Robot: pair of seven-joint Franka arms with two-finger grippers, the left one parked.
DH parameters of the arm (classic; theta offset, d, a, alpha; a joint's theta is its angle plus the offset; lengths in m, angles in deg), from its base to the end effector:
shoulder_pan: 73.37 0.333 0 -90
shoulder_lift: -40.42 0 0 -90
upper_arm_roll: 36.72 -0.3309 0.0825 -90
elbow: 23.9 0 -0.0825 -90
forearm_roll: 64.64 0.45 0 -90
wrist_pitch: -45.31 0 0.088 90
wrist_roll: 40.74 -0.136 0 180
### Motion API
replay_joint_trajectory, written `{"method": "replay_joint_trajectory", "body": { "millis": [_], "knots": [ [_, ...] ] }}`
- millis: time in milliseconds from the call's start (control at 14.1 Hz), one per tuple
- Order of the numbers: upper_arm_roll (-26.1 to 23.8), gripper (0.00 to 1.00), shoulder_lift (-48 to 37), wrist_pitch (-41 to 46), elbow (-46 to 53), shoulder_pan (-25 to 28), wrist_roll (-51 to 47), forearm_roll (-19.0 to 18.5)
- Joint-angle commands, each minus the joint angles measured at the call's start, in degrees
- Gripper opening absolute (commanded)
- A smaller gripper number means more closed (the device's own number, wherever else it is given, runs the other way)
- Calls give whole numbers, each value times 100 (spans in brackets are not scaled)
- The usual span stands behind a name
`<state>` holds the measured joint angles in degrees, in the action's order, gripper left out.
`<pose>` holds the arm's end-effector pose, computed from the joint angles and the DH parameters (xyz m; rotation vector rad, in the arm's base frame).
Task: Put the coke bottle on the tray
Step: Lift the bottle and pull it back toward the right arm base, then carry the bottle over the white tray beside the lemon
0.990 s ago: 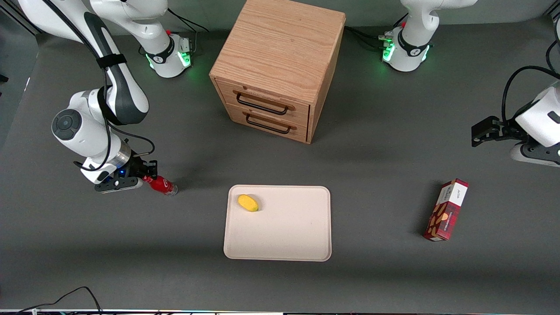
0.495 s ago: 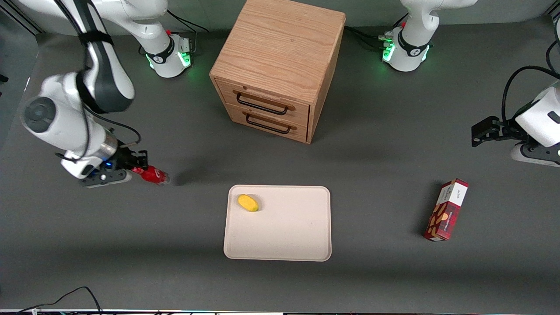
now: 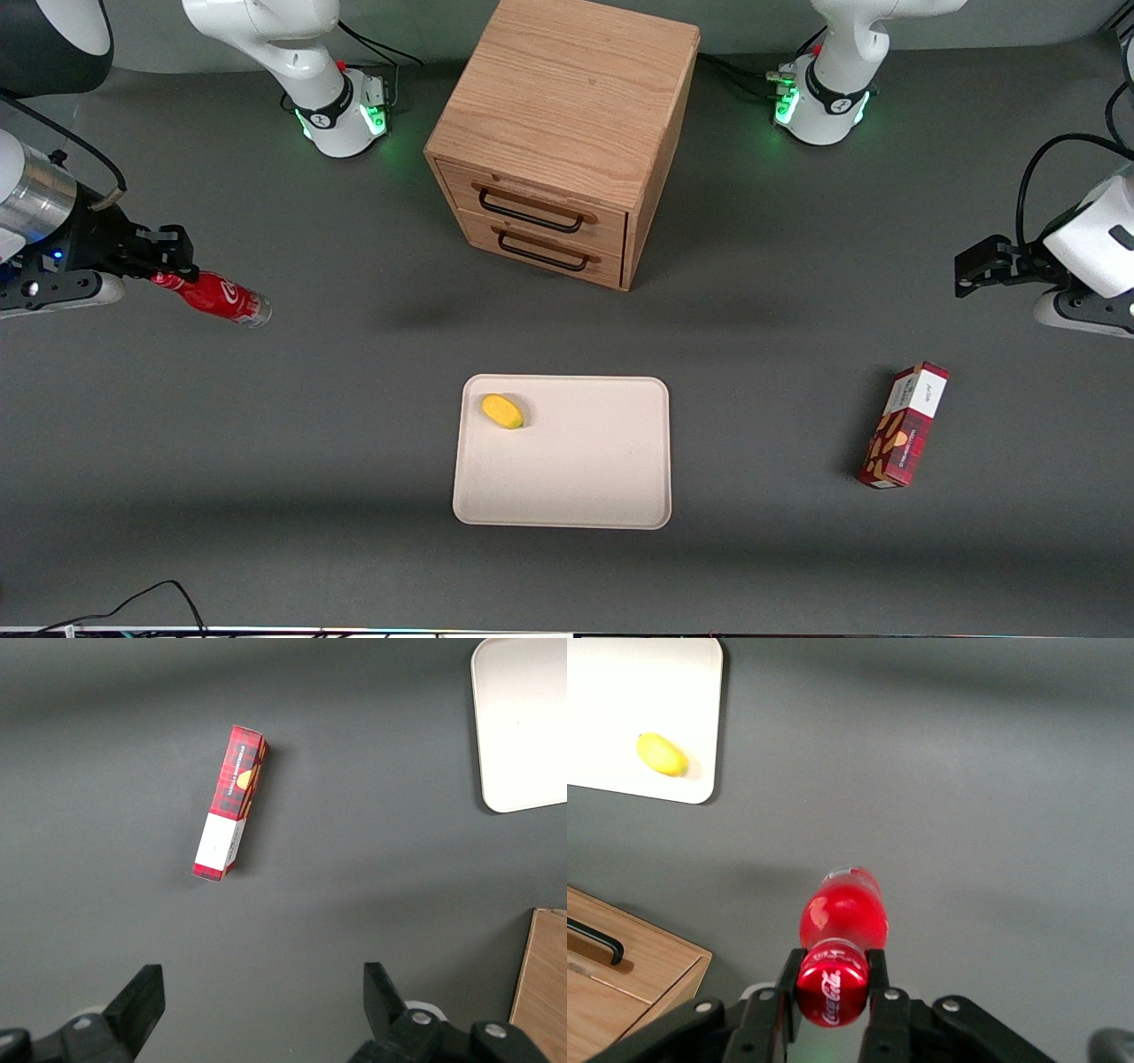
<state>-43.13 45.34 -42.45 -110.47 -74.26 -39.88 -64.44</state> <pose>0.6386 0.0595 0.5853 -3.1247 -0.1740 0.1018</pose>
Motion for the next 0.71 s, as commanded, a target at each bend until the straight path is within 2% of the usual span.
{"method": "replay_joint_trajectory", "body": {
  "millis": [0, 212, 424, 636],
  "knots": [
    [-79, 0, 1008, -135, 849, 158, -147, -3],
    [-62, 0, 1921, -758, 1544, 1114, -506, -195],
    [-62, 0, 2819, -1251, 2274, 1625, -1305, -345],
    [-18, 0, 3330, -2199, 2320, 2021, -1597, -617]
  ]
}}
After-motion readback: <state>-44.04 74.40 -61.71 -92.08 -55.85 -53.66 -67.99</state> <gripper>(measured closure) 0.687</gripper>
